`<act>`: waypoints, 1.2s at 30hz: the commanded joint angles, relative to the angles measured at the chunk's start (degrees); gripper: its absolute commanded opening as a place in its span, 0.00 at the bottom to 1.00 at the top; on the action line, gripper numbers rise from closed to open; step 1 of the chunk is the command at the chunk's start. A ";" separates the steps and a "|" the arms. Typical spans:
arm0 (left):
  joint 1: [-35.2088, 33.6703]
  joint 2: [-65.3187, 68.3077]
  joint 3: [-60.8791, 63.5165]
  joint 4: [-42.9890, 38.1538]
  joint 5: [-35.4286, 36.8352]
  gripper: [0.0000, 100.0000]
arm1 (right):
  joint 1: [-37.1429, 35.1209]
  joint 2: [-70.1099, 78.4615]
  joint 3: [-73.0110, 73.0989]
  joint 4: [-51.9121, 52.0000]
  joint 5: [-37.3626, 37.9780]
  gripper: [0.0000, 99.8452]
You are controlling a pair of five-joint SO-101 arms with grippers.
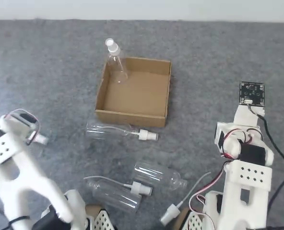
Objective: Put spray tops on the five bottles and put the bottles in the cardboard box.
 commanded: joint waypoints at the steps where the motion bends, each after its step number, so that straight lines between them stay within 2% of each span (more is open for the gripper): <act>1: -0.88 -1.93 -6.55 0.09 -10.29 0.24 | -0.40 -1.71 -0.97 -1.36 0.26 0.08; 6: -0.62 -1.85 -8.75 0.09 -30.42 0.21 | -0.40 -1.71 -0.97 -1.27 0.62 0.08; 14: 0.35 -1.85 -11.03 0.26 -56.97 0.19 | -0.40 -1.71 -0.97 -1.27 0.62 0.08; 20: 0.35 -1.76 -11.12 0.62 -69.27 0.19 | -0.22 -1.71 -0.88 -1.19 0.70 0.08; 26: 0.35 -0.09 -12.09 0.70 -75.34 0.18 | -0.04 -1.71 -0.88 -1.19 0.70 0.08; 30: 0.35 5.54 -17.98 6.07 -81.14 0.18 | -0.04 -1.71 -0.88 -1.19 0.70 0.08; 32: 0.35 9.41 -22.46 10.29 -86.77 0.18 | -0.04 -1.71 -0.88 -1.19 0.70 0.08; 36: 0.35 16.88 -30.37 16.70 -103.03 0.19 | -0.04 -1.71 -0.88 -1.19 0.70 0.08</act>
